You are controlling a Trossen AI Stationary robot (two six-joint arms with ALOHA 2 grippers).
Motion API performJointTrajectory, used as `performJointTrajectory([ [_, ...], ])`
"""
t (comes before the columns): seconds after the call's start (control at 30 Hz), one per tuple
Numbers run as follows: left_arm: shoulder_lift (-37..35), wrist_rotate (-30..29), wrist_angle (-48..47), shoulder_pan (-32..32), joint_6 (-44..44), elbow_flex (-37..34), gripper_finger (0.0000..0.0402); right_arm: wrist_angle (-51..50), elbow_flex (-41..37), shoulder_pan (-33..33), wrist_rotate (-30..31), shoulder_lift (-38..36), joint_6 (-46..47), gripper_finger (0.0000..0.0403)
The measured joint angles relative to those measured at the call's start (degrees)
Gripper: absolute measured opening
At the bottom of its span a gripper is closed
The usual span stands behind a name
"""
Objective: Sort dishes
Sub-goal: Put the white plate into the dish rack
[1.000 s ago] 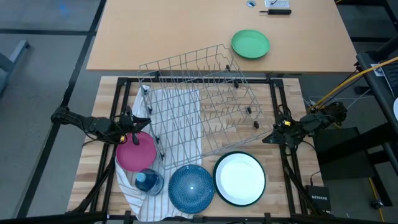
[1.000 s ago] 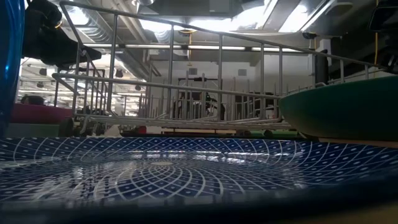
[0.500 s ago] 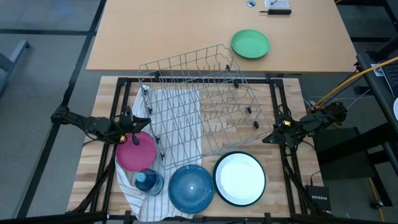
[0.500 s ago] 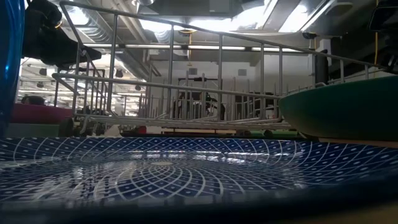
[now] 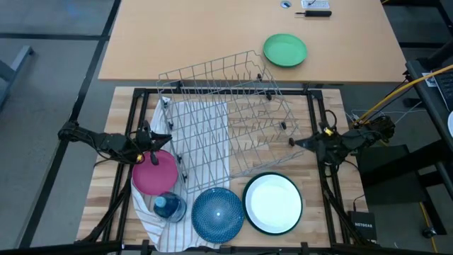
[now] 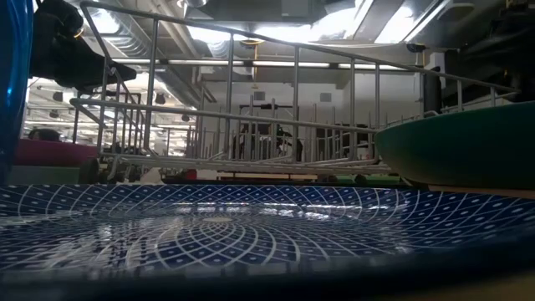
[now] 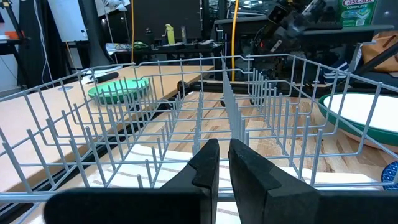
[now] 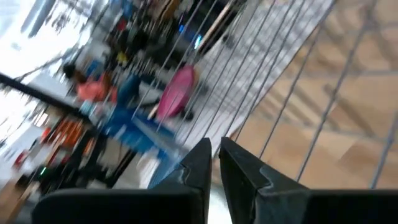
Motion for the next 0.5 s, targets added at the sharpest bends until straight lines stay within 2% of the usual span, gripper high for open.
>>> performJointTrajectory([
  [0.17, 0.0, 0.0, 0.0, 0.0, 0.0, 0.0, 0.0029, 4.0, 0.0, 0.0, 5.1, 0.0, 0.3, 0.0039],
  [0.5, 0.0, 0.0, 0.0, 0.0, 0.0, 0.0, 0.0029, 13.7, 0.0, 0.0, 5.4, 6.6, -2.5, 0.0039],
])
